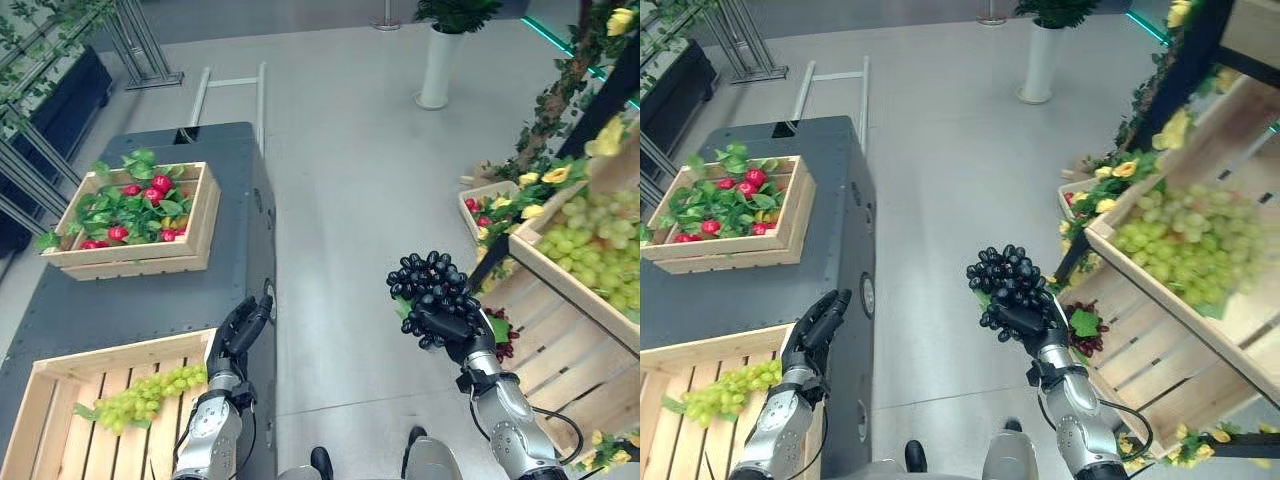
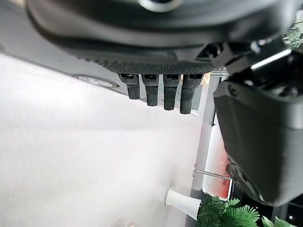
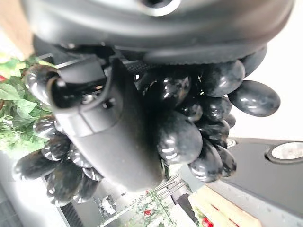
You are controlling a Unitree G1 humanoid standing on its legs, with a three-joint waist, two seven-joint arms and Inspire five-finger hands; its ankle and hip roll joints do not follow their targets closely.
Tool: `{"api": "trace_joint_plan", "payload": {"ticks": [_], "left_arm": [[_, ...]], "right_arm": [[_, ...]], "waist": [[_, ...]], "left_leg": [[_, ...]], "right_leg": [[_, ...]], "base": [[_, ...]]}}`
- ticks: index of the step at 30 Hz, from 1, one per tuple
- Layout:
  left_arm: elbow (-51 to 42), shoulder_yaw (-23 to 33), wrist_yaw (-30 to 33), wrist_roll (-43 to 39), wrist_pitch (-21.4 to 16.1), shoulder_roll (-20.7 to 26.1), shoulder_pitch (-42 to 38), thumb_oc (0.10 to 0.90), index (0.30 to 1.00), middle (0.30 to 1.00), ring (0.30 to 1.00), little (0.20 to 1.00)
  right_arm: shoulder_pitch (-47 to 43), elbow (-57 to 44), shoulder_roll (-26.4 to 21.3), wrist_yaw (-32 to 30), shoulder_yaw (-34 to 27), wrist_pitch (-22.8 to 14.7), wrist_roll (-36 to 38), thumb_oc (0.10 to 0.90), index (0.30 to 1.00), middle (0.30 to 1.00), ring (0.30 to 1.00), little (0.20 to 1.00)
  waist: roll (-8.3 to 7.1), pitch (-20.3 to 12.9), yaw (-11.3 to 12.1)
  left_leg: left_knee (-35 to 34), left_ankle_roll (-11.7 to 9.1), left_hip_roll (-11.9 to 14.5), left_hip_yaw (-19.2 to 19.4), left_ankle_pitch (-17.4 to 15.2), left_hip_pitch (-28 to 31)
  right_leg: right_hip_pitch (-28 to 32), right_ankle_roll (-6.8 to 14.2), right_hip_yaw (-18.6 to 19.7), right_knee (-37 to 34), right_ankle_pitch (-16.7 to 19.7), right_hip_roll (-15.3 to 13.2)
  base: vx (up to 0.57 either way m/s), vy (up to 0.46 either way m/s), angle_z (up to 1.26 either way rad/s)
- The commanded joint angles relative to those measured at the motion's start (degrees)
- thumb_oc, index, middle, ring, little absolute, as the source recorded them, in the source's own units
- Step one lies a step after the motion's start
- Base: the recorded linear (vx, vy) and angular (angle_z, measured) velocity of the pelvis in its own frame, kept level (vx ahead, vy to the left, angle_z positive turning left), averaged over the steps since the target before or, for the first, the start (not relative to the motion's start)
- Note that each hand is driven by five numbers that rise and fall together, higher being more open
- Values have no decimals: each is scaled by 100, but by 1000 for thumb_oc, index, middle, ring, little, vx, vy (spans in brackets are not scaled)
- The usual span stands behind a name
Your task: Pick up the fruits from the basket on one side to the basket on the other side
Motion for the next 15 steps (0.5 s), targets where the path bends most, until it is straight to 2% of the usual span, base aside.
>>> {"api": "trace_joint_plan", "payload": {"ticks": [1,6,9,15], "left_arm": [[-391,327,312,-285,-782,106,-272,800,900,900,900,900],[-565,259,231,-163,-533,-28,-206,800,900,900,900,900],[-591,180,194,-214,-620,-49,-168,800,900,900,900,900],[-672,95,220,-109,-536,7,-206,800,900,900,900,900]], "right_arm": [[-707,-176,311,-50,316,-853,-118,400,300,300,300,300],[-547,-184,335,-409,309,-713,-233,400,300,300,300,300],[-224,-27,319,-409,161,-507,-233,400,300,300,300,300],[103,257,356,-581,20,-325,-197,400,300,300,300,300]], "waist": [[-87,-489,213],[-168,-594,104],[-160,-641,-82],[-167,-636,-311]], "left_leg": [[323,300,-410,-124,-713,-269],[184,238,-330,-46,-609,-208],[0,230,-317,73,-566,-84],[-6,216,-255,112,-593,-28]], "right_leg": [[665,-128,-116,-1030,319,41],[729,-64,65,-1281,340,172],[720,-29,162,-1327,280,264],[691,-121,384,-1327,224,431]], "base": [[26,-235,-115],[51,-155,-47],[38,-85,-9],[43,-122,-19]]}}
